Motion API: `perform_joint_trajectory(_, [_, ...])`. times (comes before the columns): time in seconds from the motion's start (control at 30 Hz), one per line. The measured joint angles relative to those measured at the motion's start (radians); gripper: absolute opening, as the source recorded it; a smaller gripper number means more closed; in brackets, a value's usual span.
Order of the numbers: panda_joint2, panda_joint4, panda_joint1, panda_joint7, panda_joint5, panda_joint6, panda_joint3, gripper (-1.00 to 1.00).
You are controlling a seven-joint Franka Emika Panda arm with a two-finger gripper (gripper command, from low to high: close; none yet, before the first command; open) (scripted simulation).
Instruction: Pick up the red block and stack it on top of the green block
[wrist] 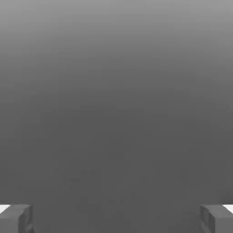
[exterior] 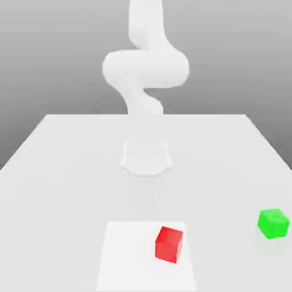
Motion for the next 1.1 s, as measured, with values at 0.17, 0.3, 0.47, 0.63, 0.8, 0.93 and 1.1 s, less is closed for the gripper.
perform_joint_trajectory(0.17, [0.188,-0.089,-0.015,0.093,0.018,0.102,0.041,0.00])
perform_joint_trajectory(0.3, [0.333,-0.158,-0.022,0.172,0.023,0.180,0.074,0.00])
perform_joint_trajectory(0.47, [0.514,-0.244,-0.030,0.281,0.013,0.279,0.111,0.00])
perform_joint_trajectory(0.63, [0.696,-0.330,-0.024,0.405,-0.017,0.377,0.132,0.00])
perform_joint_trajectory(0.8, [0.879,-0.346,0.001,0.492,-0.082,0.509,0.101,0.00])
perform_joint_trajectory(0.93, [0.980,-0.332,0.030,0.519,-0.117,0.594,0.064,-1.00])
perform_joint_trajectory(1.1, [0.994,-0.330,0.033,0.525,-0.125,0.607,0.059,-1.00])
